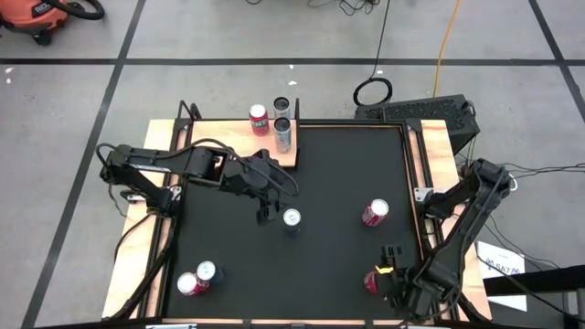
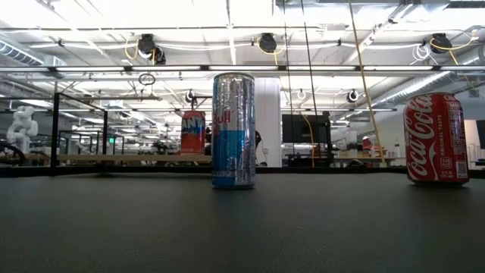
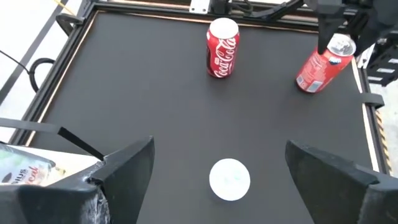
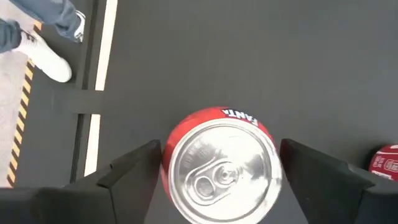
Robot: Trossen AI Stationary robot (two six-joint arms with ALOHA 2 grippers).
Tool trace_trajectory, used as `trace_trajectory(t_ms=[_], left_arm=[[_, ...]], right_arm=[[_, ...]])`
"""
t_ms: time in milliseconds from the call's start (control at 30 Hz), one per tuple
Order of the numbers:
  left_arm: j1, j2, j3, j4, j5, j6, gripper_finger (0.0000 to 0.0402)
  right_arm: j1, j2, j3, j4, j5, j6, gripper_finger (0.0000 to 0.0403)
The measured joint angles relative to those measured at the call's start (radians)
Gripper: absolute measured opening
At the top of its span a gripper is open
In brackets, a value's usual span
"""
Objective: Place canned beverage on shelf
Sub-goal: Put the orange soda can aligned with the other orange soda can on the shelf
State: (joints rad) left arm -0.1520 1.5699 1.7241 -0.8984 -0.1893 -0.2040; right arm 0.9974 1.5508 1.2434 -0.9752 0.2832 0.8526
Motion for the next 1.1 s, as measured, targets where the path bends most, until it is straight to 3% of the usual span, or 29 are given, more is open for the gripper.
trace_trajectory(t_ms=[233, 567, 833, 1100], left_arm=[[0.000, 0.011, 0.000, 0.005, -0.004, 0.000, 0.0354], [0.000, 0.015, 0.000, -0.001, -0.012, 0.007, 0.0354], [-0.011, 0.041, 0.000, 0.003, 0.004, 0.002, 0.0354], [-0.015, 0.115, 0.000, 0.107, 0.154, 0.001, 0.0354]], right_arm=[[0.000, 0.038, 0.003, 0.000, 0.002, 0.075, 0.0313], [-0.024, 0.047, 0.004, -0.001, 0.012, 0.244, 0.0269], [-0.131, -0.025, 0.033, -0.023, 0.164, 0.372, 0.0270], [-0.272, -0.106, 0.061, -0.022, 0.217, 0.385, 0.0271]])
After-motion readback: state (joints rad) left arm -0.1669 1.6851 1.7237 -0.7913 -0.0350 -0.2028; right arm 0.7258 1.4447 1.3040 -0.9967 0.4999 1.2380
